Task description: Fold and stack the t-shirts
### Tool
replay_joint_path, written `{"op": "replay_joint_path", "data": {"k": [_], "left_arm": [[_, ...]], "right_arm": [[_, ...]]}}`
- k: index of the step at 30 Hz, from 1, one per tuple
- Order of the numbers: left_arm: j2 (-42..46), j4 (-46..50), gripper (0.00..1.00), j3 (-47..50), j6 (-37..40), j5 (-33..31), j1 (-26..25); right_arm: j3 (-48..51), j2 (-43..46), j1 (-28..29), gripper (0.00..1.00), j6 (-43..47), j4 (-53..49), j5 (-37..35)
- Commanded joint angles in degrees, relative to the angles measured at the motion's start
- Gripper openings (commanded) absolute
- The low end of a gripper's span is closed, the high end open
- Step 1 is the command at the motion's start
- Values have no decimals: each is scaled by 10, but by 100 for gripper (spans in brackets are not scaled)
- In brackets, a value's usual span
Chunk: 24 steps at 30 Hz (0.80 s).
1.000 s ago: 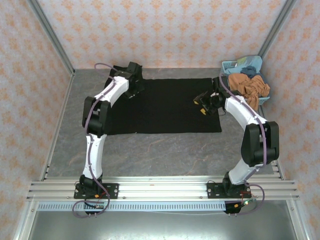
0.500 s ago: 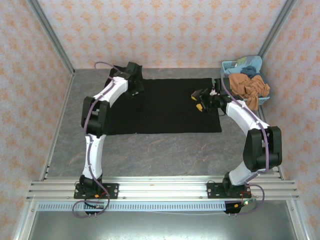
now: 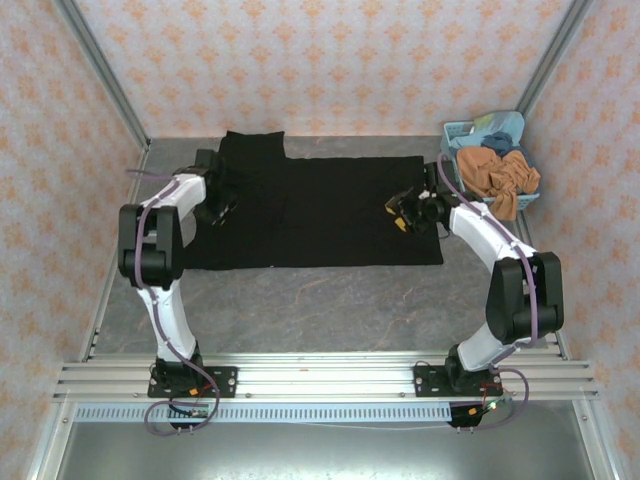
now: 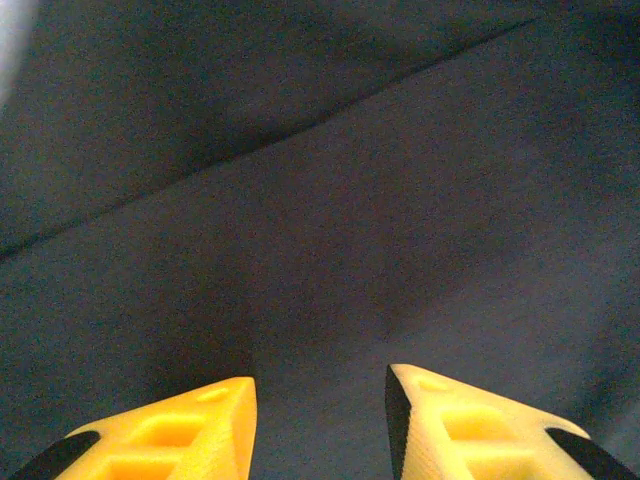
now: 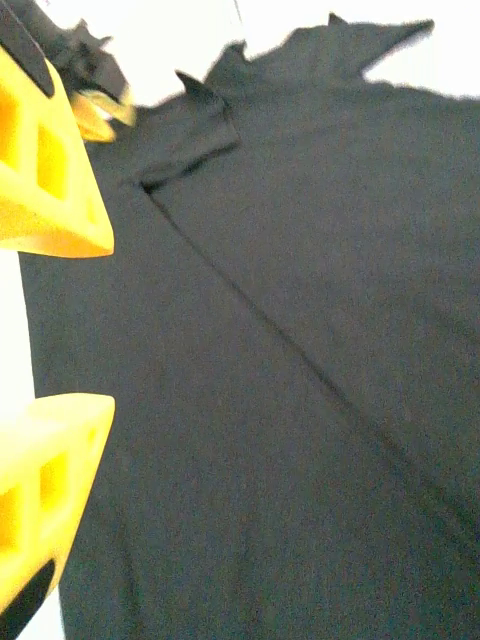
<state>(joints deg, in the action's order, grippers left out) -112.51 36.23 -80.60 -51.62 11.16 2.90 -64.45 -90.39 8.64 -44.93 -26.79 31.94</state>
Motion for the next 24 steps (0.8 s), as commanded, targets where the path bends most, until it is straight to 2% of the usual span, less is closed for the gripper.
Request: {"op": "replay_joint_path", "data": {"k": [1, 4, 7, 9, 15, 24], "left_arm": [[75, 56, 37, 52, -5, -39, 30], [123, 90, 37, 101, 2, -61, 44], [168, 156, 44, 129, 9, -110, 48], [194, 177, 46, 156, 13, -120, 51], [220, 158, 51, 231, 15, -91, 73], [193, 67, 49, 252, 13, -93, 88]], "right_arm": [[23, 18, -18, 37, 25, -80, -66], [21, 22, -29, 35, 50, -144, -119], [37, 36, -46, 40, 60, -181, -152], [56, 51, -59, 43, 62, -190, -163], [98, 70, -91, 52, 58, -182, -160], [127, 69, -127, 54, 58, -149, -165]]}}
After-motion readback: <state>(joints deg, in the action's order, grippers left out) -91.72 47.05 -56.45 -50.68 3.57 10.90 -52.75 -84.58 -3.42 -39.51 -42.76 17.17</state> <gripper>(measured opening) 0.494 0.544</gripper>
